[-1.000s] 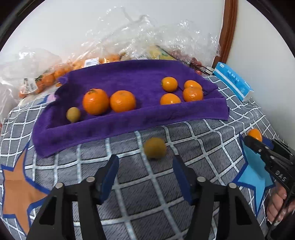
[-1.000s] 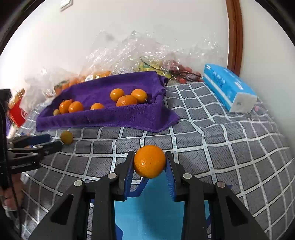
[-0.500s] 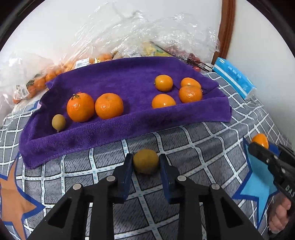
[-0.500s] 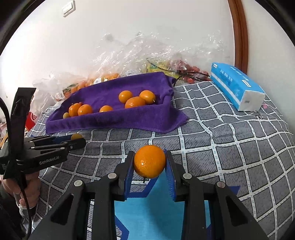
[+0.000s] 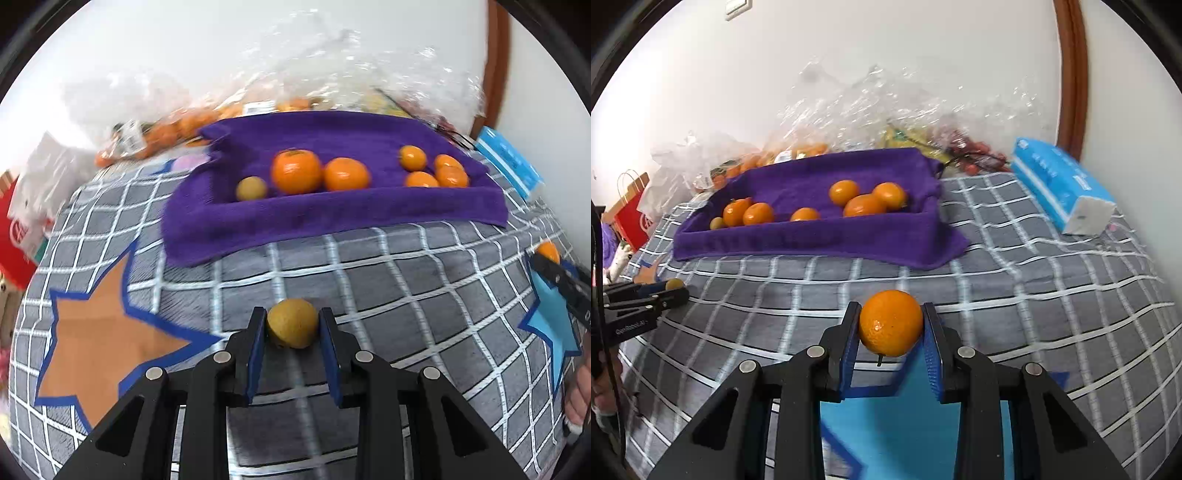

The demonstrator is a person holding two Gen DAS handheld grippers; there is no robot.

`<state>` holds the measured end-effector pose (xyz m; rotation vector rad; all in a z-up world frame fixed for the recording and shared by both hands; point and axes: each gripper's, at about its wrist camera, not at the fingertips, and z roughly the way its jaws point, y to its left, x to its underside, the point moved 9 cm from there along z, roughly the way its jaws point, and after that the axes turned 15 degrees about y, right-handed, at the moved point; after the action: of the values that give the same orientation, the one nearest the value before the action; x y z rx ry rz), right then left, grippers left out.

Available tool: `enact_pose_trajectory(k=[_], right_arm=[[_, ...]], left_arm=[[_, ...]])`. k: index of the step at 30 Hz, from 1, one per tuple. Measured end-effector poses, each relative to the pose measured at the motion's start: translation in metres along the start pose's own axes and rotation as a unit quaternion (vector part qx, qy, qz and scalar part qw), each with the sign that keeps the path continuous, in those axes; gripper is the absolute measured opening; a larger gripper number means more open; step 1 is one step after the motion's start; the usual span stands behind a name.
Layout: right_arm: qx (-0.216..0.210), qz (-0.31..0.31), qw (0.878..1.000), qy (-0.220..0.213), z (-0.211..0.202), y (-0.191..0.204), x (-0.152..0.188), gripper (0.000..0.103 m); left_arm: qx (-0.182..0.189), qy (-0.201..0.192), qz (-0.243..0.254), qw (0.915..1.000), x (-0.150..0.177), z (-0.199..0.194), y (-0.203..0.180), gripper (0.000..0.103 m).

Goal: Organize fruits
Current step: 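Carry the yellow-green fruit and the orange over the purple towel and lower them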

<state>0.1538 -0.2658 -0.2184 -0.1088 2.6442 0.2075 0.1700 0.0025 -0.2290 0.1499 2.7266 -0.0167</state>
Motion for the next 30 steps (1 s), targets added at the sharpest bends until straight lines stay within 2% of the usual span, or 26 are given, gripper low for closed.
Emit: enact_pose_trajectory(k=[6,10,15,19,30], right_arm=[[0.0,-0.037,0.999,0.016,0.013,0.047,-0.004,0.032],[0.001,-0.055,0.998,0.023,0.021,0.064,-0.001,0.032],[0.02,-0.042,0.999,0.028,0.024,0.057,0.0,0.032],[0.006,-0.028,0.999,0.024,0.023,0.053,-0.001,0.032],[-0.001,-0.057,0.998,0.022,0.021,0.064,0.0,0.032]], left_arm=[[-0.002,-0.015,-0.011,0.9998,0.003,0.004,0.005,0.027],[0.004,-0.012,-0.019,0.9997,0.006,0.008,0.004,0.028],[0.009,-0.012,-0.021,0.9997,0.005,0.007,0.006,0.028],[0.016,-0.011,-0.015,0.9997,0.004,0.007,0.004,0.035],[0.038,-0.013,-0.023,0.9989,0.003,0.007,0.006,0.036]])
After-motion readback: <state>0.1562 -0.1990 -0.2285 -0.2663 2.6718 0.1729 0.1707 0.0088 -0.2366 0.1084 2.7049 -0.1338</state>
